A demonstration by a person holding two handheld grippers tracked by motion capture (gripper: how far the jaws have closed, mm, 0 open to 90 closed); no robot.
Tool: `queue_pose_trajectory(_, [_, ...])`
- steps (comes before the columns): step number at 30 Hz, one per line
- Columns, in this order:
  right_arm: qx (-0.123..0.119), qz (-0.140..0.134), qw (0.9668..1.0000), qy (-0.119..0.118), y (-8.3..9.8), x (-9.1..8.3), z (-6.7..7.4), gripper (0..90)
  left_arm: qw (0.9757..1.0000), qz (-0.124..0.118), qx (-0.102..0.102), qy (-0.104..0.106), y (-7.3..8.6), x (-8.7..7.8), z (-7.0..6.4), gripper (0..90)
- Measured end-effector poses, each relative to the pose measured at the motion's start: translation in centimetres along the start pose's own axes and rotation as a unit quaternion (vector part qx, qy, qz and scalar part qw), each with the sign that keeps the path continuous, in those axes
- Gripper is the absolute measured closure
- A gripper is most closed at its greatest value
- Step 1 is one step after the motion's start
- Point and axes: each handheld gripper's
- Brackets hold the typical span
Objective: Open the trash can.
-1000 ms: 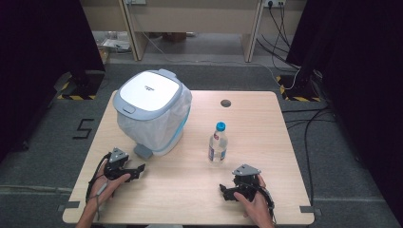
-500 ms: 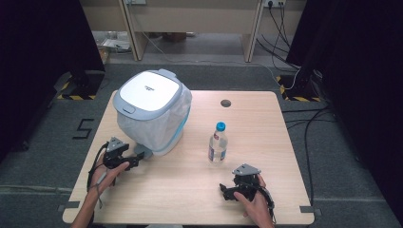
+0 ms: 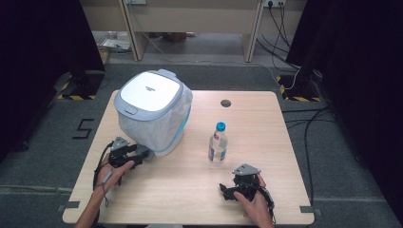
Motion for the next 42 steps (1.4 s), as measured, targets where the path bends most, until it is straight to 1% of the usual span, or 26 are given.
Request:
queue_pose_trajectory(2, [0.001,0.001,1.0,0.0,0.0,0.0,0.0,0.0,0.9999,-0.003,0.009,0.005,0.0,0.0,-1.0,35.6])
queue_pose_trajectory(3, [0.001,0.001,1.0,0.0,0.0,0.0,0.0,0.0,0.9999,-0.003,0.009,0.005,0.0,0.0,-1.0,35.3])
queue_pose_trajectory(4, [0.002,0.001,1.0,0.0,0.0,0.0,0.0,0.0,0.9998,-0.003,0.013,0.013,0.1,0.0,-1.7,35.3])
queue_pose_trajectory(5, [0.001,0.0,1.0,0.001,0.0,0.0,0.0,0.0,0.9997,-0.005,0.017,0.014,0.0,0.1,-2.5,34.1])
queue_pose_trajectory(6, [0.001,0.0,1.0,0.001,0.0,0.0,0.0,0.0,0.9997,-0.005,0.017,0.014,0.0,0.1,-2.5,33.9])
queue_pose_trajectory(8, [0.001,0.0,1.0,0.001,0.0,0.0,0.0,0.0,0.9996,-0.004,0.023,0.015,0.0,0.3,-3.7,32.2])
queue_pose_trajectory(10, [0.001,0.0,1.0,0.001,0.0,0.0,0.0,0.1,0.9992,-0.002,0.039,0.009,0.1,0.5,-5.2,31.2])
queue_pose_trajectory(12, [0.001,-0.001,1.0,0.001,0.0,0.0,0.0,0.1,0.9989,-0.003,0.043,0.019,0.2,0.6,-6.0,31.1])
queue_pose_trajectory(14, [0.001,0.0,1.0,0.001,0.0,0.0,0.0,0.0,0.9985,-0.002,0.047,0.027,0.2,0.7,-6.5,31.0])
queue_pose_trajectory(16, [0.001,0.0,1.0,0.001,0.0,0.0,0.0,0.0,0.9984,-0.003,0.049,0.028,0.2,0.7,-6.7,29.7])
queue_pose_trajectory(17, [0.001,0.0,1.0,0.001,0.0,0.0,0.0,0.0,0.9982,-0.016,0.053,0.022,0.0,0.4,-7.1,29.5])
queue_pose_trajectory(19, [0.001,0.0,1.0,0.001,0.0,0.0,0.0,0.0,0.9981,-0.021,0.054,0.02,-0.1,0.3,-7.3,29.6])
queue_pose_trajectory(20, [0.001,0.0,1.0,0.001,0.0,0.0,0.0,0.1,0.9974,-0.032,0.063,0.018,-0.4,-0.1,-7.9,29.6])
queue_pose_trajectory(22, [0.001,0.0,1.0,0.001,0.0,0.0,0.0,0.1,0.997,-0.033,0.067,0.019,-0.6,-0.2,-8.1,29.4])
queue_pose_trajectory(23, [0.001,0.0,1.0,0.001,0.0,0.0,0.0,0.1,0.9964,-0.029,0.074,0.029,-0.8,0.0,-8.5,28.9])
queue_pose_trajectory(25, [0.001,0.0,1.0,0.001,0.0,0.0,0.0,0.1,0.9965,-0.022,0.073,0.033,-0.8,0.7,-8.6,28.9])
queue_pose_trajectory(26, [0.001,0.0,1.0,0.001,0.0,0.0,0.0,0.1,0.9965,-0.022,0.073,0.033,-0.8,0.7,-8.6,28.9])
queue_pose_trajectory(27, [0.001,0.0,1.0,0.001,0.0,0.0,0.0,0.1,0.9965,-0.017,0.075,0.031,-0.8,1.4,-8.6,28.9])
queue_pose_trajectory(29, [0.001,0.0,1.0,0.001,0.0,0.0,0.0,0.1,0.9963,-0.017,0.078,0.03,-0.8,1.7,-8.6,28.7])
queue_pose_trajectory(30, [0.001,0.0,1.0,0.001,0.0,0.0,0.0,0.1,0.9965,-0.019,0.078,0.024,-0.9,1.8,-8.5,28.6])
queue_pose_trajectory(31, [0.001,0.0,1.0,0.001,0.0,0.0,0.0,0.1,0.9973,-0.018,0.066,0.027,-1.1,1.9,-8.5,27.8])
queue_pose_trajectory(32, [0.001,0.0,1.0,0.001,0.0,0.0,0.0,0.1,0.9976,-0.014,0.064,0.021,-1.2,2.1,-8.4,27.9])
queue_pose_trajectory(35, [0.001,0.0,1.0,0.001,0.0,0.0,0.0,0.1,0.998,-0.021,0.054,0.026,-1.3,2.3,-8.1,28.1])
queue_pose_trajectory(38, [0.001,-0.001,1.0,0.001,0.0,0.0,0.0,0.1,0.9982,-0.022,0.049,0.026,-1.4,2.5,-7.9,28.4])
queue_pose_trajectory(39, [0.001,0.0,1.0,0.001,0.0,0.0,0.0,0.0,0.9985,-0.024,0.044,0.022,-1.6,2.9,-7.6,28.6])
queue_pose_trajectory(42, [0.001,0.0,1.0,0.001,0.0,0.0,0.0,0.1,0.9985,-0.025,0.045,0.018,-2.0,3.4,-7.2,28.5])
Point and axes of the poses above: each handheld gripper's, and its own axes: x roughly forward along the jaws, y roughly out of its underside, z roughly to its left, and after that the axes turned 7 degrees about x, right-handed
